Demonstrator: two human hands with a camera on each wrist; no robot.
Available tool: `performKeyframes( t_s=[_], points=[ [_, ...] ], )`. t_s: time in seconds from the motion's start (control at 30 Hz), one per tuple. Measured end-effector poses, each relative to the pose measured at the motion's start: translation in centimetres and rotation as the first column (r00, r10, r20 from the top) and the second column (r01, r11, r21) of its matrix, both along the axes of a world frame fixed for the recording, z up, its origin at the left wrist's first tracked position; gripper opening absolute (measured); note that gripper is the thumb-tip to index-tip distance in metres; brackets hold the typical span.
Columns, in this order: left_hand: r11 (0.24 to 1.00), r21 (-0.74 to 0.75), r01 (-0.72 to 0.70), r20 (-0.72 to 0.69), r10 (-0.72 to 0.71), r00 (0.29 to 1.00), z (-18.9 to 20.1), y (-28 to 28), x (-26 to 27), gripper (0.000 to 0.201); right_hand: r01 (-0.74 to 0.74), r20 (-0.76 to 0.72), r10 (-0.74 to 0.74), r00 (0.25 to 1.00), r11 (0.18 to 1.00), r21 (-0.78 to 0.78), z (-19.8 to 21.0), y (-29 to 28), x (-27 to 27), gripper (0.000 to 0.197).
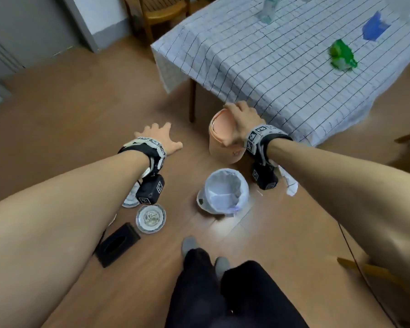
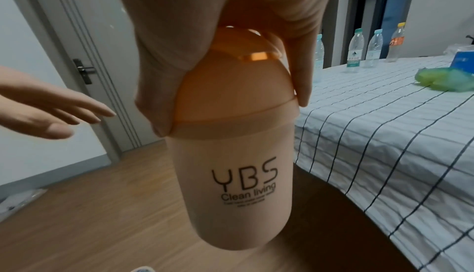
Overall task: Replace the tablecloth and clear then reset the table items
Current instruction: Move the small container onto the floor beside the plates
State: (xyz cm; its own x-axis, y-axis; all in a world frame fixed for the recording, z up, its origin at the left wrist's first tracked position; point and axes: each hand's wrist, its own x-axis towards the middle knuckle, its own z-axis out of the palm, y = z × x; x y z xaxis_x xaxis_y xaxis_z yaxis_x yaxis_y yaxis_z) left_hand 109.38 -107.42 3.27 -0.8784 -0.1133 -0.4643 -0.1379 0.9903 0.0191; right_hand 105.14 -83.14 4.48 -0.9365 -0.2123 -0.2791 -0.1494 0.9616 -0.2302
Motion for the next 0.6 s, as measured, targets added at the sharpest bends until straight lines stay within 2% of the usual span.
performKeyframes(
  t_s=[0.13, 0.27, 0.43, 0.6],
  points=[
    [0.998, 0.017, -0.057, -0.035, 0.058, 0.998, -0.5, -3.1, 7.8, 0.076, -0.013, 0.006, 0.013, 1.0, 1.0, -0.014, -1.8, -4.0, 6.2, 0.107],
    [0.985, -0.024, -0.171, -0.067, 0.169, 0.983, -3.0, -6.7, 17.0, 0.077, -0.102, 0.026, 0.103, 0.994, 0.993, -0.052, -6.2, -9.2, 12.5, 0.109],
    [0.95, -0.042, -0.309, 0.035, 0.31, 0.95, -8.4, -12.4, 27.0, 0.075, -0.168, 0.073, 0.178, 0.981, 0.978, -0.123, -13.6, -15.6, 21.4, 0.103],
    [0.931, -0.013, -0.365, 0.092, 0.364, 0.927, -16.3, -18.9, 32.4, 0.07, -0.181, 0.138, 0.203, 0.969, 0.97, -0.16, -22.3, -21.7, 27.7, 0.107]
  ],
)
